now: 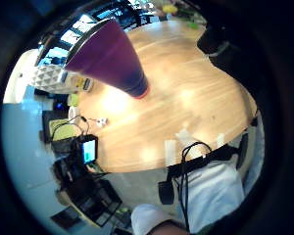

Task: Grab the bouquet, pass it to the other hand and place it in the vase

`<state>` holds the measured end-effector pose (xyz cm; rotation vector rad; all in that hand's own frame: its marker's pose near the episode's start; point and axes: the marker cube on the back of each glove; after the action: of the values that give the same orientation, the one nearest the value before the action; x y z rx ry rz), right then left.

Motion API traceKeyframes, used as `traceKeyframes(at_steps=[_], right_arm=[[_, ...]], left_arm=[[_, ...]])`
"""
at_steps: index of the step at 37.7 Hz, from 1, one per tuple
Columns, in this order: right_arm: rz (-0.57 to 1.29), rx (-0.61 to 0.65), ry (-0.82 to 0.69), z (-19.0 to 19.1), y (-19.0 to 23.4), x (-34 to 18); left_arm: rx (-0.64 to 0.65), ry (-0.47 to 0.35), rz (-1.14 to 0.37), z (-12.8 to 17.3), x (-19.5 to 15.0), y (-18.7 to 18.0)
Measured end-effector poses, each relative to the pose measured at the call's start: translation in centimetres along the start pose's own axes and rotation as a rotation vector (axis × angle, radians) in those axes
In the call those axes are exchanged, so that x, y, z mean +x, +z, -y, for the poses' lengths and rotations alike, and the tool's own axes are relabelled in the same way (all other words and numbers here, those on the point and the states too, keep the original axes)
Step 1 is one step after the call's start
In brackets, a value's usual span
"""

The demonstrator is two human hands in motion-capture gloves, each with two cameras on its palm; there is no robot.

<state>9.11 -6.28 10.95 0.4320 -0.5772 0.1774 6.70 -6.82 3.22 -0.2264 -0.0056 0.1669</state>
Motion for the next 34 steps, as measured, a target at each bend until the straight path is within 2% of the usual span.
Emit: traceKeyframes(at_steps=[3,6,9,13,15,20,22,25,29,34], right_arm=[[0.18,0.076,-0.138,1.4,-0.4,-2.4],[0.184,0.132,-0.094,1.8,-1.1,-3.8],[0.197,0.157,-0.013,1.9,-1.7,-5.7],[0.422,0.103,-0.061,1.3,-1.4,-9.5],[0.468,0.09,-0.061,1.1,-0.9,-10.7],[0.6,-0.001,0.098,-0.5,0.7,-14.0],[0.579,-0.017,0.135,-1.0,1.4,-14.2],[0.496,-0.024,0.22,-1.5,2.4,-13.7],[0.654,-0.037,0.083,-2.3,2.7,-16.6],[0.786,-0.072,-0.008,-3.4,3.5,-19.1]], left_arm=[[0.03,0.001,-0.065,1.2,0.6,-0.8],[0.073,0.01,-0.154,2.6,1.3,-1.7],[0.138,0.022,-0.305,4.5,2.4,-3.2],[0.199,0.025,-0.493,6.2,3.8,-4.9],[0.226,0.035,-0.591,6.9,4.6,-5.8],[0.228,0.1,-0.886,8.4,7.0,-7.8],[0.206,0.123,-0.966,8.9,7.6,-8.1],[0.196,0.129,-1.01,9.6,7.9,-7.9],[0.192,0.133,-1.034,9.6,8.8,-8.0],[0.205,0.193,-1.126,9.1,10.1,-8.3]])
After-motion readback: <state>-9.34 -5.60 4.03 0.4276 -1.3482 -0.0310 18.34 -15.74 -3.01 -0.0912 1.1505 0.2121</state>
